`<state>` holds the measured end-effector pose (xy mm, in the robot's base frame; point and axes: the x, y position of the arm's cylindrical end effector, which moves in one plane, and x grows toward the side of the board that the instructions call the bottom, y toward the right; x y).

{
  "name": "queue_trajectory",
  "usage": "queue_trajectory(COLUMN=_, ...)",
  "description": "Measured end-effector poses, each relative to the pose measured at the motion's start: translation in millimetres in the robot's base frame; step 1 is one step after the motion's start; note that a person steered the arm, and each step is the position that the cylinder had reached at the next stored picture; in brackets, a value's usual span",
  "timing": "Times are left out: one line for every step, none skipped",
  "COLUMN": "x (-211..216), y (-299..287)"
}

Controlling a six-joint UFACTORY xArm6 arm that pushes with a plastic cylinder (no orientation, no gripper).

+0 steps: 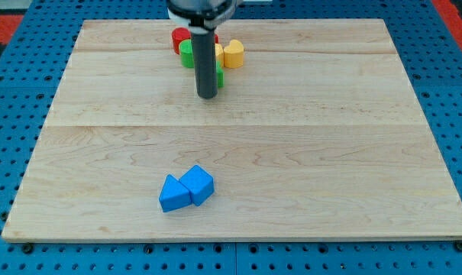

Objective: Separate blue triangle and blue cube

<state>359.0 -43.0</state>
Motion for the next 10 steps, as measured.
queue_trajectory(x=0.3, y=9.9)
queue_trajectory(x=51.1, y=83.6)
queue_trajectory(x=156.6, y=138.1)
queue_trajectory(x=254.4, y=123.8)
queue_trajectory(x=259.7, y=61.5)
queue_trajectory(x=259.7, y=-4.0)
queue_trajectory(x=252.9, y=-16.4)
queue_trajectory(x=201.7, y=-16.4)
queue_trajectory(x=165.2, y=-18.2)
queue_trajectory(x=174.6, y=-5.9)
